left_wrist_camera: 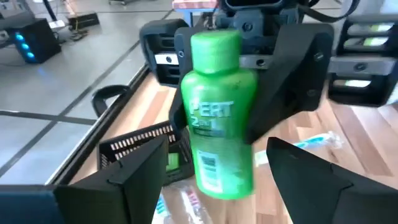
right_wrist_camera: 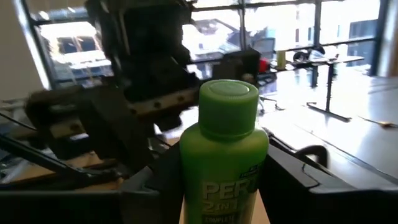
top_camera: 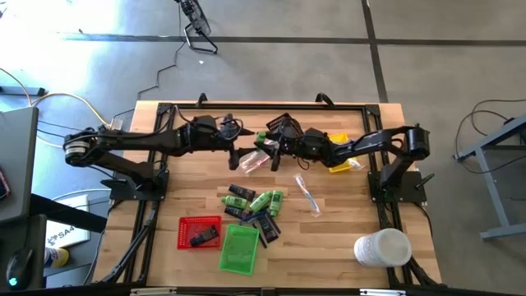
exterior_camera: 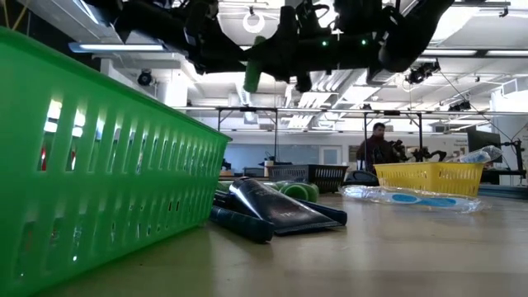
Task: Pick & Place Travel size toiletries
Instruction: Put the shampoo into the black bin
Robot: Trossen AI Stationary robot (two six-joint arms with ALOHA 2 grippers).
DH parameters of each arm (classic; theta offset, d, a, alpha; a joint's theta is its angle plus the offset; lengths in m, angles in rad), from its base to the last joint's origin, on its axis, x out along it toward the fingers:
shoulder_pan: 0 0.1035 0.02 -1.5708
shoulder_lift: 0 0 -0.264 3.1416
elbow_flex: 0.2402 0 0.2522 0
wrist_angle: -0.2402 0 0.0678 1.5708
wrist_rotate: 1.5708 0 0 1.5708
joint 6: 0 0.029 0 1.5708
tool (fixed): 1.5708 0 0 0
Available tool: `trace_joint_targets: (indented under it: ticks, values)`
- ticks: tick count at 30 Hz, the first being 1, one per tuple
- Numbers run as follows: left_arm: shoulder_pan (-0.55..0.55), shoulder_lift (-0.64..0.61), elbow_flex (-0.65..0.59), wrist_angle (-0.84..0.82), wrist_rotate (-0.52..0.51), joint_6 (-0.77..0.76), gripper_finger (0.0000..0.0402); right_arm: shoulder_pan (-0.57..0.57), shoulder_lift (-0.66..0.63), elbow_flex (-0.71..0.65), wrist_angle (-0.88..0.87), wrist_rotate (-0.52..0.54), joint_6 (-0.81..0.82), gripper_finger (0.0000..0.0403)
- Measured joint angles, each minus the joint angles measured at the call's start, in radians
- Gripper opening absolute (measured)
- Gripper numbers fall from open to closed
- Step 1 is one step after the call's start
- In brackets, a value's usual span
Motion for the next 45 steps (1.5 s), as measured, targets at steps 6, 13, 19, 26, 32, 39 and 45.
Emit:
trace_joint_targets:
  ticks: [6,13,19,26,32,39,45]
  values:
    - [0.000,-0.029,0.000,-0.055,-0.040,0.000,0.0270,-0.016,-0.101,0.000,-0.216,0.159,-0.008,0.0160]
    - [0.000,-0.027,0.000,-0.086,-0.046,-0.005,0.0271,-0.065,-0.118,0.001,-0.420,0.289,0.036,0.0158]
    - [0.000,-0.027,0.000,-0.086,-0.048,-0.057,0.0271,-0.117,-0.100,-0.001,-0.588,0.317,0.167,0.0158]
    - [-0.001,-0.027,0.000,-0.092,-0.048,-0.058,0.0271,-0.163,-0.101,0.001,-0.727,0.378,0.235,0.0160]
    - [-0.001,-0.027,0.000,-0.098,-0.048,-0.058,0.0271,-0.187,-0.102,0.001,-0.807,0.379,0.297,0.0157]
    - [-0.001,-0.027,0.000,-0.104,-0.048,-0.059,0.0271,-0.191,-0.102,0.001,-0.856,0.400,0.334,0.0160]
    - [-0.001,-0.027,0.000,-0.104,-0.048,-0.060,0.0271,-0.191,-0.102,0.001,-0.870,0.399,0.335,0.0170]
